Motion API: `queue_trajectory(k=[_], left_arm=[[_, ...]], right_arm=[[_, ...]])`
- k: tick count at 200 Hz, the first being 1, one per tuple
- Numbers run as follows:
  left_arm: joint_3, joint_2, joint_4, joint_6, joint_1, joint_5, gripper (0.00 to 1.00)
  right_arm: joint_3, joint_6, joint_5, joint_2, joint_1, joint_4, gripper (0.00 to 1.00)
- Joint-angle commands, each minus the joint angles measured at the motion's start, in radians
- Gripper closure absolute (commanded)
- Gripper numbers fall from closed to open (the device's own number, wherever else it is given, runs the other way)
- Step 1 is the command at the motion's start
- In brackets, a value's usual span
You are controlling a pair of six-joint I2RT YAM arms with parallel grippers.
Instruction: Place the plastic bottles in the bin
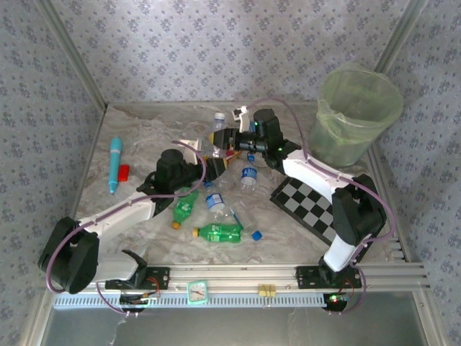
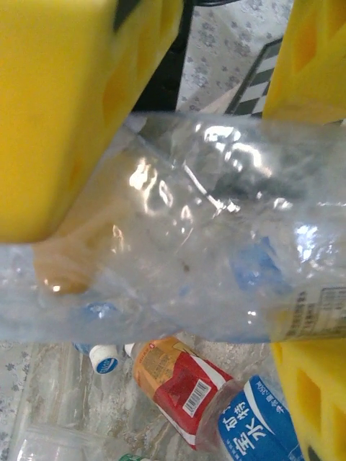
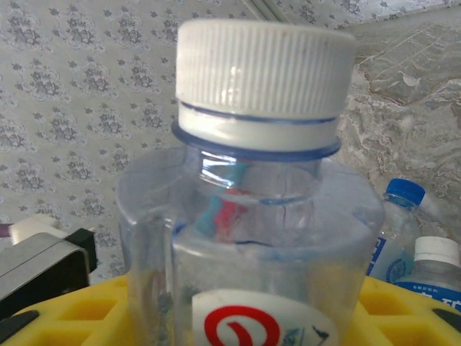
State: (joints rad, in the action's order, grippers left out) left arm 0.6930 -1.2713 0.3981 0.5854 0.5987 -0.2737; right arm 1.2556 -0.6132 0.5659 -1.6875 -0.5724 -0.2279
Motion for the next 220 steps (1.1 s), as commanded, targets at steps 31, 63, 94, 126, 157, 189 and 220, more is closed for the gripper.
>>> queue_trajectory(k=[31, 63, 94, 126, 157, 189, 220], left_arm=[[0.056, 0.018, -0.008, -0.021, 0.007, 0.001, 0.09], [0.059, 0.037, -0.102, -0.008, 0.007, 0.11, 0.06], [0.076, 0.046, -0.242, 0.035, -0.028, 0.213, 0.02], [0.117, 0.03, -0.362, 0.058, -0.096, 0.224, 0.0], [0.098, 0.014, -0.342, 0.072, -0.128, 0.258, 0.0], [0.093, -0.043, -0.257, 0.071, -0.135, 0.231, 0.0], [0.14, -0.118, -0.245, 0.073, -0.135, 0.195, 0.0]], right_arm=[[-0.021, 0.124, -0.1, 0.092, 0.031, 0.15, 0.48], [0.019, 0.242, -0.271, 0.172, 0.047, 0.38, 0.48], [0.099, 0.32, -0.427, 0.255, 0.078, 0.565, 0.48], [0.261, 0.372, -0.557, 0.309, 0.125, 0.705, 0.48], [0.393, 0.436, -0.651, 0.327, 0.238, 0.738, 0.5], [0.446, 0.484, -0.766, 0.326, 0.409, 0.663, 0.51], [0.461, 0.542, -0.87, 0.29, 0.539, 0.549, 0.52]])
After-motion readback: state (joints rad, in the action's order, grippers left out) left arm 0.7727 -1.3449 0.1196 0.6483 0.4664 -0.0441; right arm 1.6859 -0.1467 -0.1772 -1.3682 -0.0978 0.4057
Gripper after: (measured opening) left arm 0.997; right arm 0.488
